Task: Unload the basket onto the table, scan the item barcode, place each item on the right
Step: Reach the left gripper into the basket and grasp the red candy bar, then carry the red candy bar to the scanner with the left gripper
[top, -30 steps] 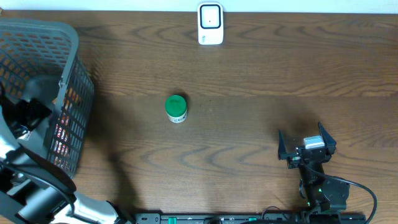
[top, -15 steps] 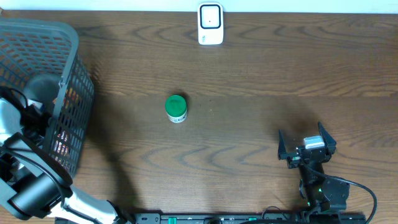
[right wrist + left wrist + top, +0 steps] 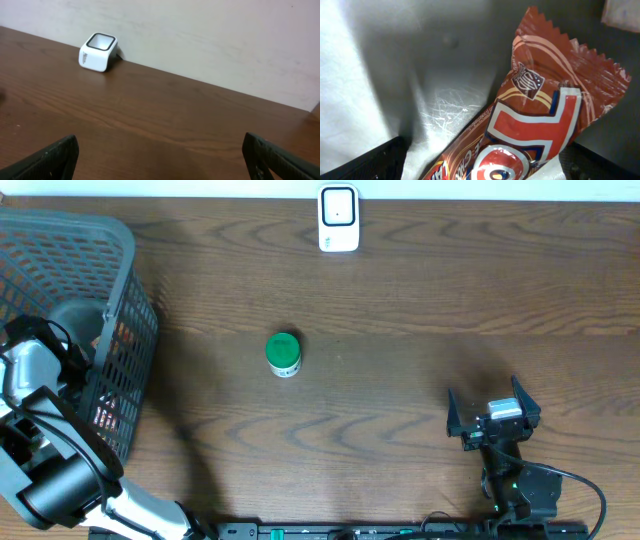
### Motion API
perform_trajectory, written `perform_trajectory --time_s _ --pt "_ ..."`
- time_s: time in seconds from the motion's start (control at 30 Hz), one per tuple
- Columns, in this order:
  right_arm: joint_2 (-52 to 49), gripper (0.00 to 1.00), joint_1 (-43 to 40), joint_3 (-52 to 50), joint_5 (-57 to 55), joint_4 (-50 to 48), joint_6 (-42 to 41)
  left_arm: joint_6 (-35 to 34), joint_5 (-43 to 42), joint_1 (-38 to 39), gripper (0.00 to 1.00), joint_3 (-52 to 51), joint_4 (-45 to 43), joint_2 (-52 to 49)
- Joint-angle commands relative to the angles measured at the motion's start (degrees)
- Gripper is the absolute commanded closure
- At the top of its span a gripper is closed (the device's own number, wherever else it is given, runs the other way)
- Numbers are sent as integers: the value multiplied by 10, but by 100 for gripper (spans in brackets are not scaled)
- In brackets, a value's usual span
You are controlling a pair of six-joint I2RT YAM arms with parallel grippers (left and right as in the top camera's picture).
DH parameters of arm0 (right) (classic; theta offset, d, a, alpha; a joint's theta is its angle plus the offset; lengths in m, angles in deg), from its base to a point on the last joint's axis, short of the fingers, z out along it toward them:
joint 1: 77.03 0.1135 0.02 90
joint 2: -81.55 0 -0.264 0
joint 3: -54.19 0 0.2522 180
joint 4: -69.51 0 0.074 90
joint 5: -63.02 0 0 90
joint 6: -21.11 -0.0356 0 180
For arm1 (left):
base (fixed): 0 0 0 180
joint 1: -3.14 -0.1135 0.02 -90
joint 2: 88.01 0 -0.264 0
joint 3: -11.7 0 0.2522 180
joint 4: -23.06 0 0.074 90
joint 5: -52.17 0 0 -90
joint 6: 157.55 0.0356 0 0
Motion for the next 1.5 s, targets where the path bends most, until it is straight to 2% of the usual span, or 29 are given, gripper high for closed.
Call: perform_trajectory --time_s 0.0,0.07,0.13,0.2,0.37,0.6,0.7,0.83,0.93,1.0,1.07,1.13,1.23,1.47 --pt "2 1 5 0 -1 2 -9 5 7 2 23 -17 -4 -11" --pt "2 1 5 0 -1 2 -9 5 7 2 47 -17 -5 -11" --pt "2 1 5 0 -1 2 -9 5 7 2 65 -17 -7 -11" --pt "2 1 5 0 -1 2 -9 5 7 2 76 -17 -7 -11" --pt "1 1 5 0 -1 2 -9 -10 7 2 77 -4 2 -11" --pt "2 1 5 0 -1 2 -9 -40 7 2 80 104 90 30" --pt "2 1 5 0 -1 2 -9 -40 7 2 80 172 130 71" --pt "2 1 5 0 -1 2 -9 -95 0 3 80 256 151 174" --pt "2 1 5 0 -1 2 -9 -110 -76 3 80 274 144 247" --pt "2 1 5 0 -1 2 -9 -113 -206 5 80 274 141 325" --pt "2 1 5 0 -1 2 -9 -117 -278 16 80 274 147 362" --pt "1 1 5 0 -1 2 -9 -129 -335 40 80 273 159 392" --pt "1 1 6 0 -1 2 -9 -149 -376 107 79 261 173 422" --pt "2 1 5 0 -1 2 -9 -170 -363 325 79 204 143 420"
